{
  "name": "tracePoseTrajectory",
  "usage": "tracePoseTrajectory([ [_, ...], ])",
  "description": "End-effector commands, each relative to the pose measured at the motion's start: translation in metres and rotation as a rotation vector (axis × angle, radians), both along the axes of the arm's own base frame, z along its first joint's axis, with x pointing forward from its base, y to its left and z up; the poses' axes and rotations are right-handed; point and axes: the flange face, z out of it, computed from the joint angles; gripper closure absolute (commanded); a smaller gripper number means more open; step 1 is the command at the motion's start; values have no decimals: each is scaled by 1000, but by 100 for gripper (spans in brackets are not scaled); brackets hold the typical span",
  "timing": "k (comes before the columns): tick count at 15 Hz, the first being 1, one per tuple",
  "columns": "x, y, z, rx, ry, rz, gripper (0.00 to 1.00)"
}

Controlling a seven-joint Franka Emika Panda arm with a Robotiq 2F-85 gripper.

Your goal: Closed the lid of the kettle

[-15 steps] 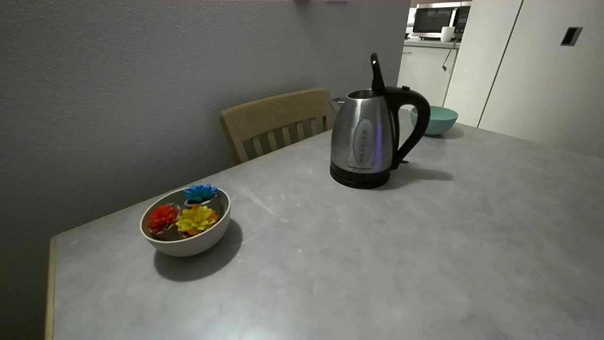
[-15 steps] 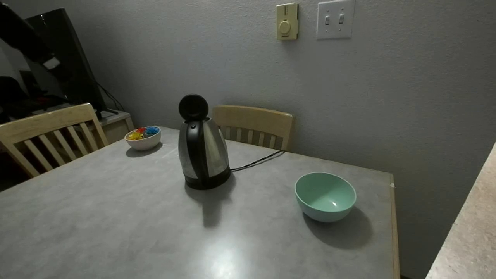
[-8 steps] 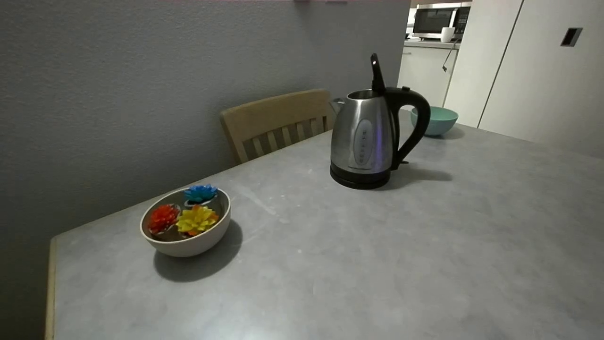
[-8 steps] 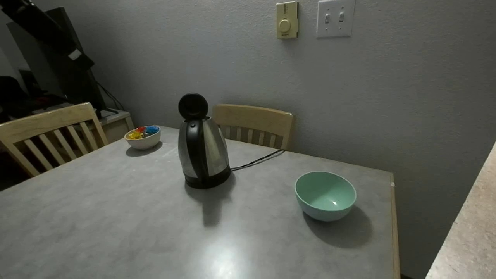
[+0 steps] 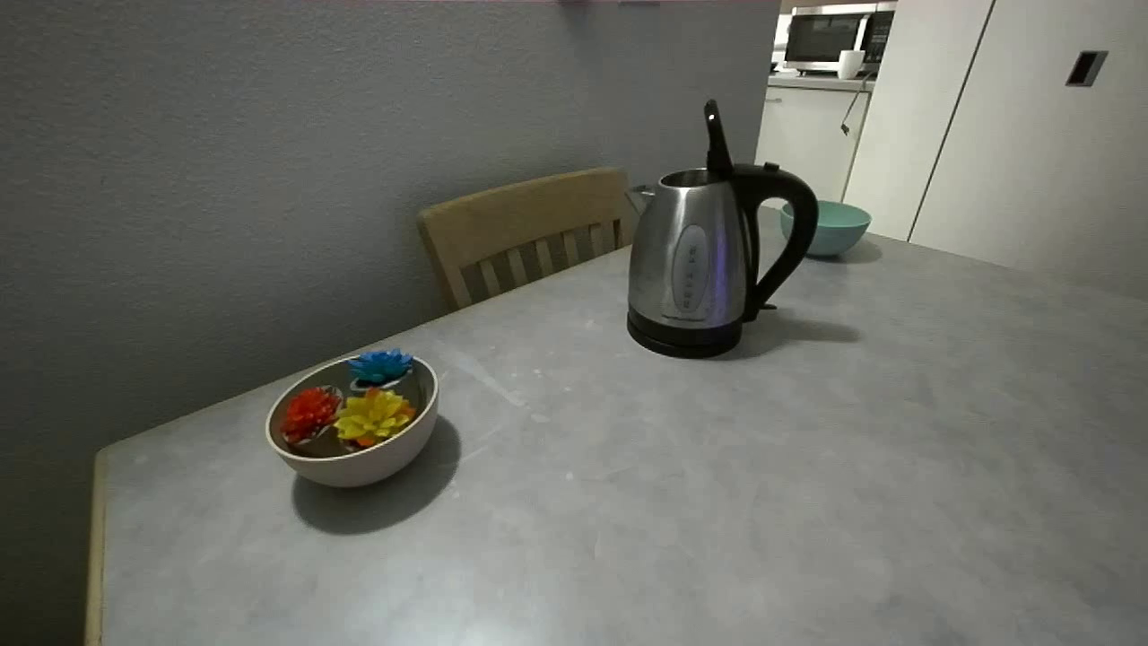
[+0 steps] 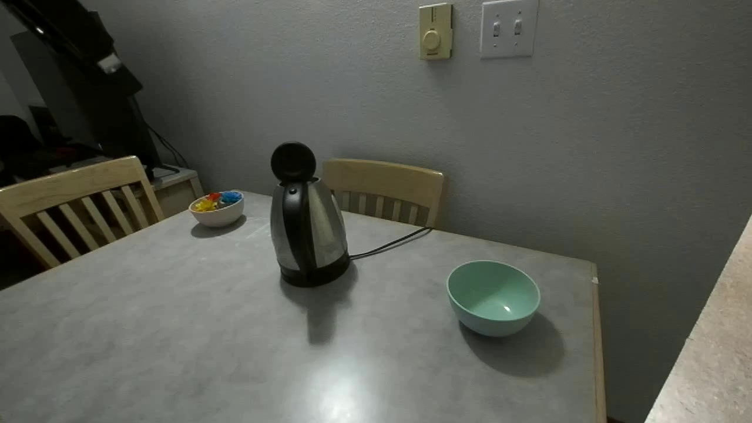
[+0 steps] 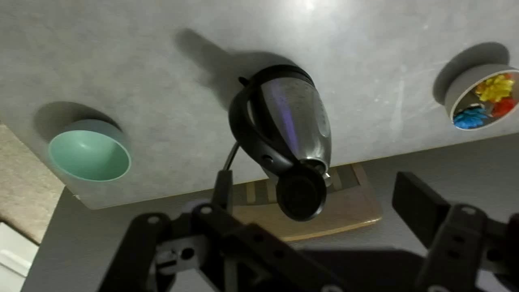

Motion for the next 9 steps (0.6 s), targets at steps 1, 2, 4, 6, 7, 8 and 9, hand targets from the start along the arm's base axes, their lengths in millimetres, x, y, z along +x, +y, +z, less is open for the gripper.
tracePoseTrajectory([
  [1,34,-9,23,-135,139,1,0],
  [2,44,-10,26,-169,177,20,0],
  [4,62,-8,24,-199,258,80,0],
  [6,79,-7,13,-181,316,148,0],
  [7,90,-10,3,-181,341,167,0],
  [8,100,-12,-6,-169,360,189,0],
  [9,110,-13,-15,-159,380,209,0],
])
